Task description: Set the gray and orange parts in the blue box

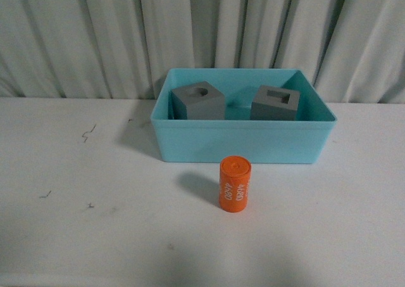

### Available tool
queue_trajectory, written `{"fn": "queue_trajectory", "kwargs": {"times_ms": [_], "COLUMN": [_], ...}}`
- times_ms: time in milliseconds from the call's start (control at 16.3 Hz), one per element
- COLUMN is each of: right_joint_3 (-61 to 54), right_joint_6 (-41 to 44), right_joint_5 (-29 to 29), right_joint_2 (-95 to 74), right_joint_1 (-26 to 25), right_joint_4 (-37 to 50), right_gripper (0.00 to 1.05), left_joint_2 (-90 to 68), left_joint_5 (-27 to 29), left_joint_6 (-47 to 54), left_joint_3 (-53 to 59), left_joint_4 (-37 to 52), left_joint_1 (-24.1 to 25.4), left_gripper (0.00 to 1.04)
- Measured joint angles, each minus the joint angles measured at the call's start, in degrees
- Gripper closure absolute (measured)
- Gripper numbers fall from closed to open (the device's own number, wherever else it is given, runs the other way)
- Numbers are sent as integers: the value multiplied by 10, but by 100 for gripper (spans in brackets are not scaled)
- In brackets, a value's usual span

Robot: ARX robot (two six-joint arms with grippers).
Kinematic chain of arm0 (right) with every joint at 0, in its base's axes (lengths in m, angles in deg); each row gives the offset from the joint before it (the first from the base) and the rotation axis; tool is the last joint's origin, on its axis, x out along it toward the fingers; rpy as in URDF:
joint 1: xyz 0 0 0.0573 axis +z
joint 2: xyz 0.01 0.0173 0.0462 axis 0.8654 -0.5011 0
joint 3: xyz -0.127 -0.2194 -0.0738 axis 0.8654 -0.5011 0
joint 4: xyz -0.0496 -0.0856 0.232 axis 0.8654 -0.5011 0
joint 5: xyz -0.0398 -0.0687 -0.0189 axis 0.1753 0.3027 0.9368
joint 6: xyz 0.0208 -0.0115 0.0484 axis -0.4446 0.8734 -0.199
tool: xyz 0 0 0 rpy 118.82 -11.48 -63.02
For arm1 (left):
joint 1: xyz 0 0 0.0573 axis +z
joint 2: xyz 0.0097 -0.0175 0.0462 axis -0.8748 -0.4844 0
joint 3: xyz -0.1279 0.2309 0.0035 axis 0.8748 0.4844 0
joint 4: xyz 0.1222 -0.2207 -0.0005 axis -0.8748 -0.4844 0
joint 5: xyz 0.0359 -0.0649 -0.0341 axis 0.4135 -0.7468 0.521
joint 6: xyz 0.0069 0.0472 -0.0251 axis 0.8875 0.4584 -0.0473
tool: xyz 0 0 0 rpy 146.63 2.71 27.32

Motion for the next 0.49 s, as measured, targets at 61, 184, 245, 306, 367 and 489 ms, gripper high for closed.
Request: {"fn": "queue_trajectory", "kwargs": {"times_ms": [61, 184, 245, 306, 367, 489], "right_joint_3": [0, 0, 0, 0, 0, 74], "right_joint_6": [0, 0, 0, 0, 0, 3], "right_joint_5": [0, 0, 0, 0, 0, -40], "right_joint_2": [0, 0, 0, 0, 0, -128], "right_joint_1": [0, 0, 0, 0, 0, -33], "right_joint_4": [0, 0, 0, 0, 0, -154], "right_gripper": [6, 6, 6, 6, 6, 6], "left_joint_2": [0, 0, 0, 0, 0, 0], "left_joint_5": [0, 0, 0, 0, 0, 0], "left_joint_6": [0, 0, 0, 0, 0, 0], "left_joint_3": [0, 0, 0, 0, 0, 0], "left_joint_4": [0, 0, 0, 0, 0, 0], "left_joint_1": [0, 0, 0, 0, 0, 0], "left_gripper": [9, 7, 7, 7, 7, 7]}}
